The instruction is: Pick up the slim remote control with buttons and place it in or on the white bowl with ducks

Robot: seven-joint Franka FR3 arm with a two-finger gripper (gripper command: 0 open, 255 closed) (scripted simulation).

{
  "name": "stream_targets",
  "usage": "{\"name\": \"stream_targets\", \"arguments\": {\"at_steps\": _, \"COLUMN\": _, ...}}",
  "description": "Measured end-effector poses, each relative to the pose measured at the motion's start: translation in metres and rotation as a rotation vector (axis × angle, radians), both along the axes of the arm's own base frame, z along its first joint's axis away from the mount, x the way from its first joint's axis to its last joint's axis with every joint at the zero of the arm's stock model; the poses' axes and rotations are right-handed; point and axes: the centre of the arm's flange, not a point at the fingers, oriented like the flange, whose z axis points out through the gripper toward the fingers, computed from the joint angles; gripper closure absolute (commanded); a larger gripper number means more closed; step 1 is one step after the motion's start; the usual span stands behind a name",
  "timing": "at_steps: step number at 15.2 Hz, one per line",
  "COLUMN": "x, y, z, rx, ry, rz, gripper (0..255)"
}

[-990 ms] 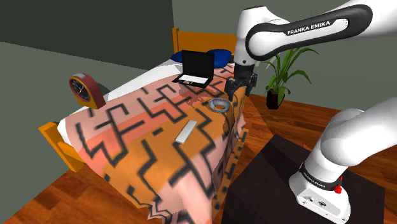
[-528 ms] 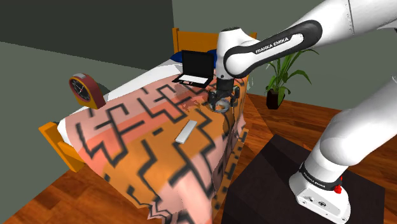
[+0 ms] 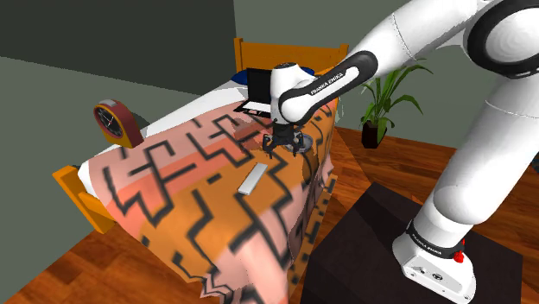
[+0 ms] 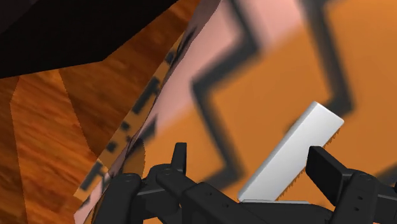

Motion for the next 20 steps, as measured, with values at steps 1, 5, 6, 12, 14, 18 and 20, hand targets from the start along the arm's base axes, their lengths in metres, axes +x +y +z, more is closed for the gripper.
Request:
{"name": "stream_targets", "arguments": {"at_steps": 1, "x": 0.009, "y": 0.005, "z": -0.009, "rx": 0.0, "ry": 0.0, "rz": -0.021, "gripper": 0}}
{"name": "stream_targets", "arguments": {"at_steps": 5, "x": 0.044, "y": 0.014, "z": -0.047, "rx": 0.001, "ry": 0.002, "rz": -0.106, "gripper": 0}}
{"name": "stream_targets", "arguments": {"at_steps": 6, "x": 0.055, "y": 0.017, "z": -0.054, "rx": 0.002, "ry": 0.002, "rz": -0.128, "gripper": 0}}
{"name": "stream_targets", "arguments": {"at_steps": 12, "x": 0.114, "y": 0.021, "z": -0.107, "rx": 0.002, "ry": 0.003, "rz": -0.257, "gripper": 0}}
{"name": "stream_targets", "arguments": {"at_steps": 14, "x": 0.136, "y": 0.02, "z": -0.124, "rx": 0.002, "ry": 0.003, "rz": -0.3, "gripper": 0}}
{"name": "stream_targets", "arguments": {"at_steps": 18, "x": 0.155, "y": 0.021, "z": -0.154, "rx": 0.002, "ry": 0.004, "rz": -0.349, "gripper": 0}}
{"name": "stream_targets", "arguments": {"at_steps": 20, "x": 0.157, "y": 0.02, "z": -0.163, "rx": 0.002, "ry": 0.004, "rz": -0.352, "gripper": 0}}
